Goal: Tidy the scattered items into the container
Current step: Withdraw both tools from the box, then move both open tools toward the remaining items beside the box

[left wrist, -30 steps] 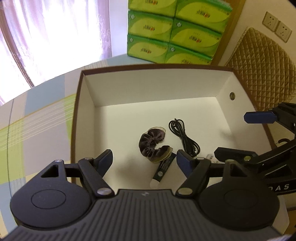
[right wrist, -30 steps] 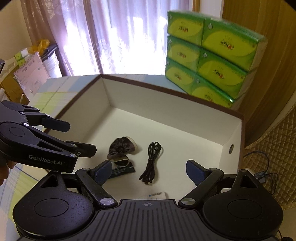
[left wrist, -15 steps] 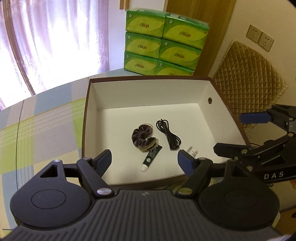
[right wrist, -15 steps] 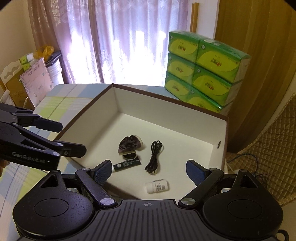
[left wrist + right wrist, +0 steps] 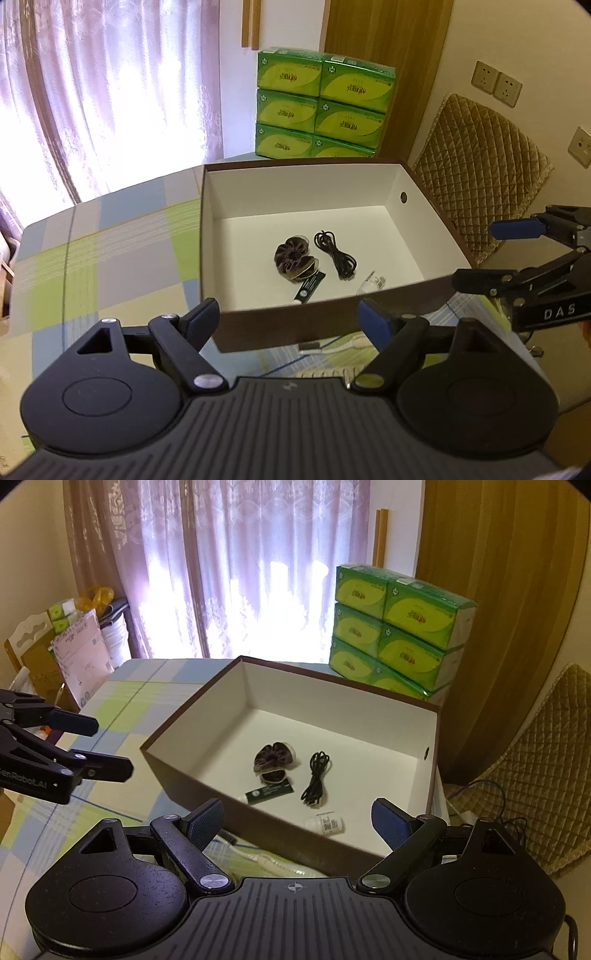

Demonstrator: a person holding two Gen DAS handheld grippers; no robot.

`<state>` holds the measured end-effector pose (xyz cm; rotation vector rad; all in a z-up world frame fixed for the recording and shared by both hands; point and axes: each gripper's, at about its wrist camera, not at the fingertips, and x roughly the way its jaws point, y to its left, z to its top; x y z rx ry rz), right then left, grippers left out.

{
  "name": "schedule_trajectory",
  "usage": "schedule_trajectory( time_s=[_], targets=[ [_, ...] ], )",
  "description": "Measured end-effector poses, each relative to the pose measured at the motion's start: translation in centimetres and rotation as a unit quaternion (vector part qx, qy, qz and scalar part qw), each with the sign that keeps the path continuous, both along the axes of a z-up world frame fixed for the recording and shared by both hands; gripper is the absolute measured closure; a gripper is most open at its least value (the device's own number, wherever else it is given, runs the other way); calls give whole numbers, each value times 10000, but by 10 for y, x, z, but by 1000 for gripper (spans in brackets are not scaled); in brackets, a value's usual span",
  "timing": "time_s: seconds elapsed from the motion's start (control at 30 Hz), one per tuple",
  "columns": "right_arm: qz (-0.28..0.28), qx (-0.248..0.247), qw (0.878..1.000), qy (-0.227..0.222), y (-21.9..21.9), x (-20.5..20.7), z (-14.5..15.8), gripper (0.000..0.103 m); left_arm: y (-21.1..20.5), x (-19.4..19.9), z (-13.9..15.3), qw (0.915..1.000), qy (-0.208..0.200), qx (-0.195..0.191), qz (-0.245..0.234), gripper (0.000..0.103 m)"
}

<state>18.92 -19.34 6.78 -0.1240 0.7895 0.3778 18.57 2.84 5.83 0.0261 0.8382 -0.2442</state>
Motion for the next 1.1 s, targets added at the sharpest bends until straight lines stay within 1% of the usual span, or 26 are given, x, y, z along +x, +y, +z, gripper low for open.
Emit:
schedule_trajectory(
  time_s=[0.23, 0.33, 0.43, 0.57, 0.67, 0.83, 1.0, 1.1],
  targets=[
    [78, 221, 9997, -78, -8, -30, -3, 11, 6, -35, 9, 9996, -245, 108, -96, 22],
    [153, 272, 9995, -104, -11, -44, -9, 11, 5, -47, 7, 9995, -275, 98, -115, 22],
    [274, 221, 9993, -113, -12, -57, -17, 11, 2, -57, 2, 9993, -292, 148, -179, 22],
    [357, 142, 9993, -18, -14, -71, -32, 11, -1, -68, -11, 9996, -155, 181, -157, 22],
    [360, 124, 9993, 72, -16, -77, -41, 11, -2, -76, -21, 9999, -11, 117, -119, 22],
    [386, 128, 9989, 238, -16, -82, -56, 11, -2, -88, -37, 9998, 211, 26, 15, 22],
    [454, 54, 9983, 369, -17, -84, -72, 11, -4, -96, -53, 9991, 378, 136, 162, 22],
    [496, 107, 9974, 509, -19, -84, -81, 11, -4, -97, -63, 9984, 517, 99, 219, 23]
  ],
)
